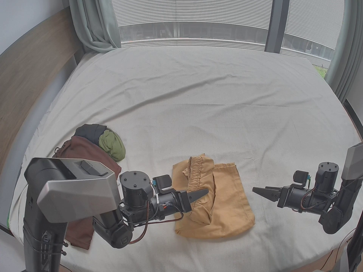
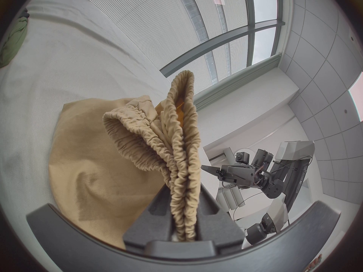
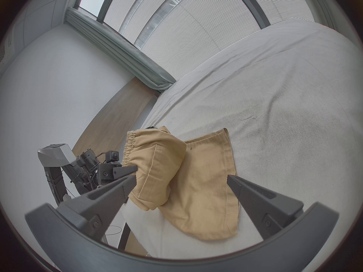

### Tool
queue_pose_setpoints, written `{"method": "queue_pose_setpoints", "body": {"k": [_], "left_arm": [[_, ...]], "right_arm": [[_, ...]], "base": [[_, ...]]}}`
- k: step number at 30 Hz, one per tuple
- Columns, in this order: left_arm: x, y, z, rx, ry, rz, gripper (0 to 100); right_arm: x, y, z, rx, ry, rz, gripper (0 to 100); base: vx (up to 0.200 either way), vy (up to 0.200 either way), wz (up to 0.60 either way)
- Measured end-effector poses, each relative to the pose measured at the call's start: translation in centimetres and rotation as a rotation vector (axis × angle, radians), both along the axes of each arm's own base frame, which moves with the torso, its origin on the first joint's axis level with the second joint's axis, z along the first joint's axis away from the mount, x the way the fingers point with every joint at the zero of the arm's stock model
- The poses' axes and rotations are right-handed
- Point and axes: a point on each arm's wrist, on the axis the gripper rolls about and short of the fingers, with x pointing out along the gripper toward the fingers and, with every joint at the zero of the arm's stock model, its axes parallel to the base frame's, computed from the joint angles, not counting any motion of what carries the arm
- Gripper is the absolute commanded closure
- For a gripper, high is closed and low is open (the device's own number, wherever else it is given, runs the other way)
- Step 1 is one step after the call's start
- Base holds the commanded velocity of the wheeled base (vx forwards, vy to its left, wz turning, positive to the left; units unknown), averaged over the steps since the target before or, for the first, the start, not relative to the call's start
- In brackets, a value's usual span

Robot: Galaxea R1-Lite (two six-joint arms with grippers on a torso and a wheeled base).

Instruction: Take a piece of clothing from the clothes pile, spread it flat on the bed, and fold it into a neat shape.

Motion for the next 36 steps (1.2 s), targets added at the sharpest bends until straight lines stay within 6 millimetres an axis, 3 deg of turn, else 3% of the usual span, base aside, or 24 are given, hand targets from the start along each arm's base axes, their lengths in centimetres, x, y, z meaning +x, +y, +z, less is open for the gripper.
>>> {"method": "queue_pose_setpoints", "body": {"k": [5, 6, 24, 36], "left_arm": [[0.1, -0.2, -0.5, 0.004, 0.003, 0.003, 100], [0.2, -0.3, -0.6, 0.004, 0.004, 0.003, 0], [0.1, 0.0, -0.8, 0.019, -0.001, 0.040, 0], [-1.1, 1.8, 1.5, 0.034, -0.034, 0.056, 0]], "right_arm": [[0.0, 0.0, 0.0, 0.000, 0.000, 0.000, 0], [0.0, 0.0, 0.0, 0.000, 0.000, 0.000, 0], [0.0, -0.1, -0.2, -0.002, 0.011, -0.004, 0], [-0.3, -0.4, -1.3, -0.019, 0.059, -0.016, 0]], "base": [[0.000, 0.000, 0.00], [0.000, 0.000, 0.00], [0.000, 0.000, 0.00], [0.000, 0.000, 0.00]]}}
